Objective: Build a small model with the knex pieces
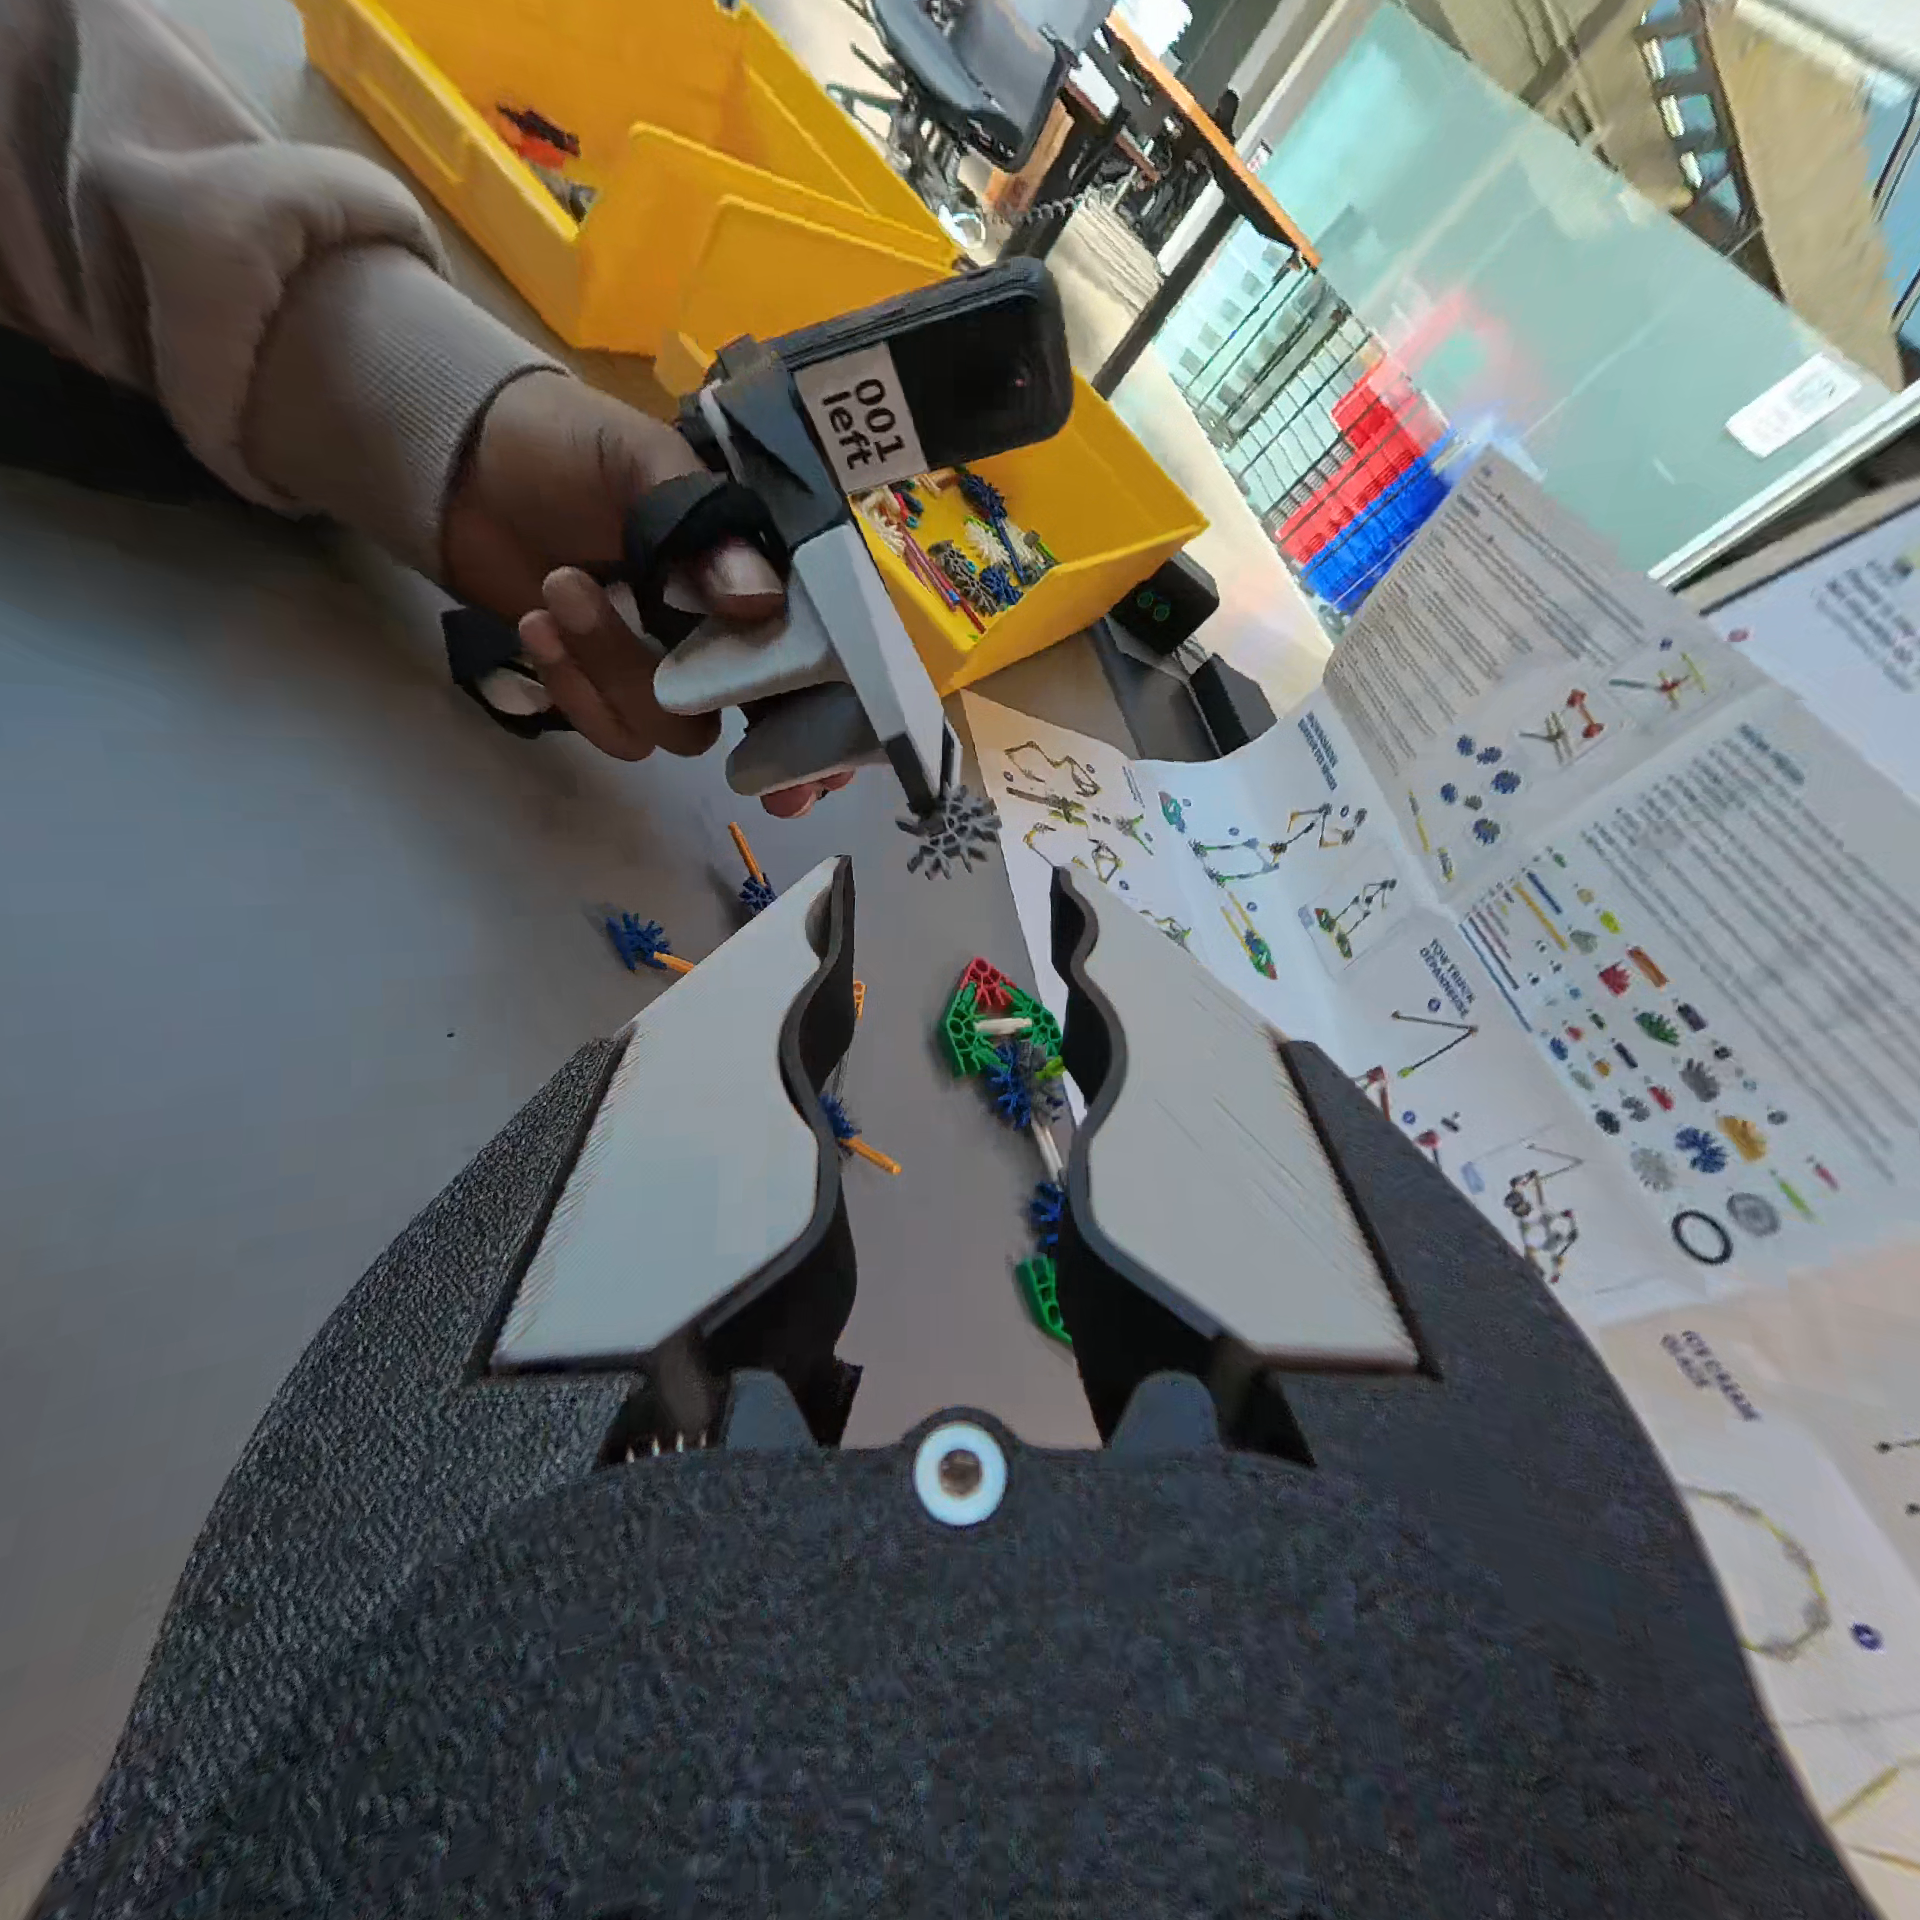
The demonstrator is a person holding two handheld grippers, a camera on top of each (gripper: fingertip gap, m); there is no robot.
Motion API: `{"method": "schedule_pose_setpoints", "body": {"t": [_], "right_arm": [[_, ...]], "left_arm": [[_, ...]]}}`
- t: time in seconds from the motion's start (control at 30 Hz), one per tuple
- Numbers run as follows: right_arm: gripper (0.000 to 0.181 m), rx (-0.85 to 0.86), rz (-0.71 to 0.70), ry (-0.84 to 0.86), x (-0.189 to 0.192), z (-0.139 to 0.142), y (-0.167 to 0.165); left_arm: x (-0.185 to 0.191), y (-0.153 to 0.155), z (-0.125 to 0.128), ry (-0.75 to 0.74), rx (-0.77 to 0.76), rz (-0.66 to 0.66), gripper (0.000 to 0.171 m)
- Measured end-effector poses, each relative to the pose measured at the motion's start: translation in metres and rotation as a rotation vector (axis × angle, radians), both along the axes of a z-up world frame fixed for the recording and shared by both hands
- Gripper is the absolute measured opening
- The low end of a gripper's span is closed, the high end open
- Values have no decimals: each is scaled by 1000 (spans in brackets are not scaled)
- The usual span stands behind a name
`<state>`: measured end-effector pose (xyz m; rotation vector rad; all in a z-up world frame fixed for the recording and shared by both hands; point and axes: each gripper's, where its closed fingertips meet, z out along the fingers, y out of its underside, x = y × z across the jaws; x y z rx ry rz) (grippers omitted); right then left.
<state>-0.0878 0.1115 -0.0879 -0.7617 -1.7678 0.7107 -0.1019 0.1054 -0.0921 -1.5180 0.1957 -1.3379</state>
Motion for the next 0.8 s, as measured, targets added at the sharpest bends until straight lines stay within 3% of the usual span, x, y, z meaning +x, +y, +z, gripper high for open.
{"method": "schedule_pose_setpoints", "body": {"t": [0.13,0.23,0.37,0.43,0.5,0.67,0.8], "right_arm": [[38,102,12,-17,-16,-11,-12],[22,140,-20,12,-18,-9,-9],[21,88,-13,8,-12,-6,-8],[21,34,-56,33,-7,5,6],[22,-16,-161,66,2,19,38],[22,-178,-535,164,61,59,156],[22,-358,-800,238,127,67,249]], "left_arm": [[7,-4,2,-28,-17,-51,2],[10,-6,0,-22,-29,-73,2],[14,-7,3,-17,-12,-80,2],[9,-6,7,0,24,-36,12],[0,0,2,91,45,37,23],[-19,13,-25,516,103,229,32],[-21,16,-33,658,131,285,32]]}}
